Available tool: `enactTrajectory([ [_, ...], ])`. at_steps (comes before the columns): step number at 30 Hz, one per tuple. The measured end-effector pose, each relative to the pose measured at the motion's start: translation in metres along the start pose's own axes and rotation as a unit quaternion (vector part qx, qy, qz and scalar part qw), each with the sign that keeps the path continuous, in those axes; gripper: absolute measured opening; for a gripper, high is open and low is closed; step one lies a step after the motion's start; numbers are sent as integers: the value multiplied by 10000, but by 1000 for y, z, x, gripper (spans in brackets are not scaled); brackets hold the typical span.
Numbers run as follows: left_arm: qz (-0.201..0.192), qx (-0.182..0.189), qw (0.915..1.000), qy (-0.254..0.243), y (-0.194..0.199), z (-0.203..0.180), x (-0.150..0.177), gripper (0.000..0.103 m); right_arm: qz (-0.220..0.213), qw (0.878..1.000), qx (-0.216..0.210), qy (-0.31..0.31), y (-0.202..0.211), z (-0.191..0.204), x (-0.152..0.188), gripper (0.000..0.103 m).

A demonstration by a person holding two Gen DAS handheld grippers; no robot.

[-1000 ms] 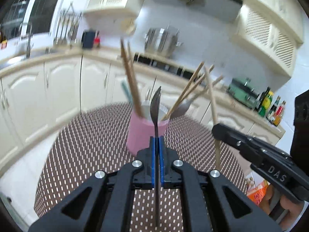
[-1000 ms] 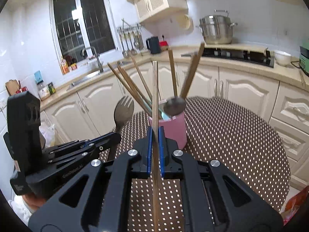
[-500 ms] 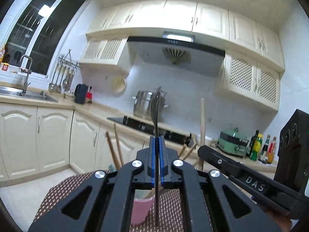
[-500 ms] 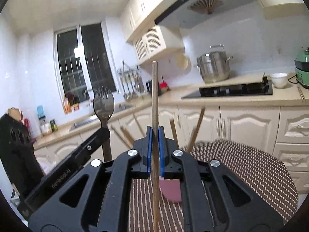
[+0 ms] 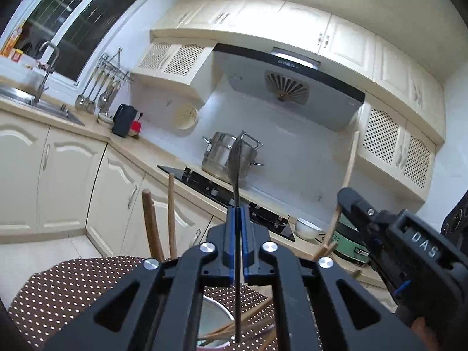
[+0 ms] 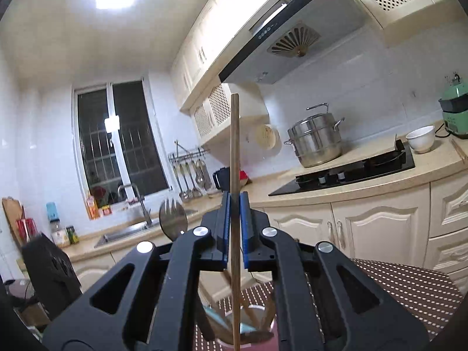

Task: Organize utensils
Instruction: 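Lower the fork and chopstick into the pink cup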

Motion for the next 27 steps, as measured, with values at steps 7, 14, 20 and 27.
enactTrajectory([
  [7,108,-81,9999,-41,-14,12,18,4,-165,9997,-97,134,-18,2,7,7],
  [14,93,-66,9997,-197,-12,11,27,4,-282,9992,-295,5,-17,-1,-4,7],
  [20,4,-36,10000,-83,-4,14,24,4,-298,9981,-514,-141,-13,2,-25,7],
  [27,-131,-68,9999,-35,1,18,19,4,-315,9952,-890,-243,-14,19,-37,7],
])
Point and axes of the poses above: each gripper's, at about its wrist camera, not at the fingertips, and y roughly against the way its jaws point, z to its left, x to its underside, the point moved 5 cm from there along -y, roughly the way its jaws point, and after that the axes turned 3 degrees about x, right-handed, at the moved point
